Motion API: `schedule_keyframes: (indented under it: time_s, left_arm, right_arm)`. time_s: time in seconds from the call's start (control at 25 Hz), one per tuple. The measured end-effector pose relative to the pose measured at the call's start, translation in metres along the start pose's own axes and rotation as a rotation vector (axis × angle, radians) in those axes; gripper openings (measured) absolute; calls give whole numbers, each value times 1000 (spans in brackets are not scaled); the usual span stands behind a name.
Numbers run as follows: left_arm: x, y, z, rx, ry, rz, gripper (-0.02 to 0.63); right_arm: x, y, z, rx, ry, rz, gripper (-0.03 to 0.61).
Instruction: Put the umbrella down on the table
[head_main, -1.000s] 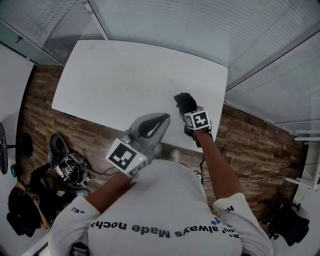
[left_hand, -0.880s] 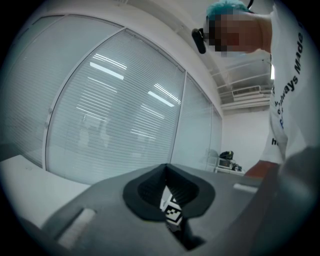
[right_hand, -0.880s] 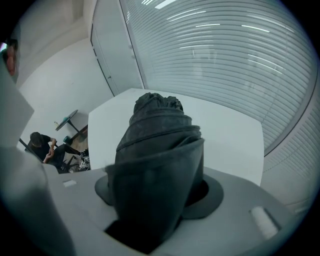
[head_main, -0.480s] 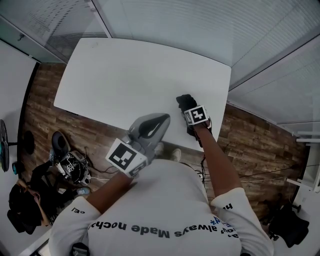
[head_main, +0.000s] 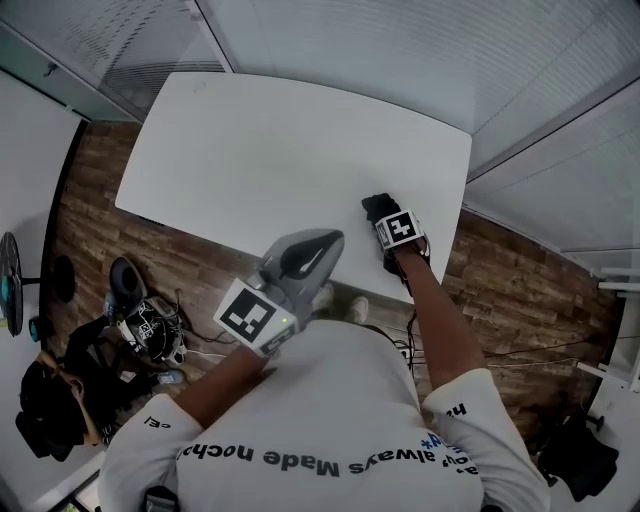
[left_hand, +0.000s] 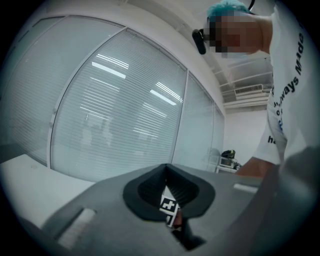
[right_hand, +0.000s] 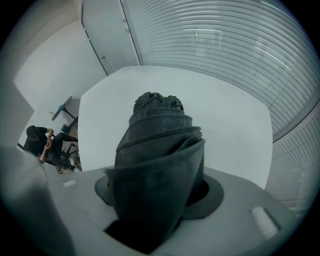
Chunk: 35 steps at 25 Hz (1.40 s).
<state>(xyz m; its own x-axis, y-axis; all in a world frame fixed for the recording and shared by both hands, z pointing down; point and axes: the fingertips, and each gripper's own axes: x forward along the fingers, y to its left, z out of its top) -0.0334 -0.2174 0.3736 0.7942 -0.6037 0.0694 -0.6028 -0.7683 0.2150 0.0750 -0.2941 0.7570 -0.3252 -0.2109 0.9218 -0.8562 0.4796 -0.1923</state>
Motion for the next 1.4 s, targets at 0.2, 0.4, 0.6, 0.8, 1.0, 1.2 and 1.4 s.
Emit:
schedule_keyframes:
  time_s: [0.2, 0.4, 0.6, 0.8, 1.0, 1.2, 1.4]
  left_arm:
    - [-5, -3, -1, 3, 13, 1, 2]
    - [-3, -4, -1, 4, 19, 3, 2]
    - [-3, -6, -2, 8, 27, 2, 2]
    - [-4, -10, -2, 12, 26, 1, 2]
    - [-4, -13, -2, 9, 24, -5, 2]
    - [-1, -20, -2, 10, 19, -19, 2]
    - [6, -23, -4, 7, 16, -38, 2]
  right_arm:
    - [5, 2, -9, 38, 2, 10, 258]
    - [12, 0, -15, 41, 16, 18, 261]
    - [15, 0, -19, 42, 26, 23, 267]
    - [16, 1, -23, 50, 36, 33, 282]
    - [14, 2, -22, 54, 22, 37, 310]
    - [-1, 1, -20, 54, -33, 33, 322]
    - [-25, 0, -15, 61, -148, 41, 319]
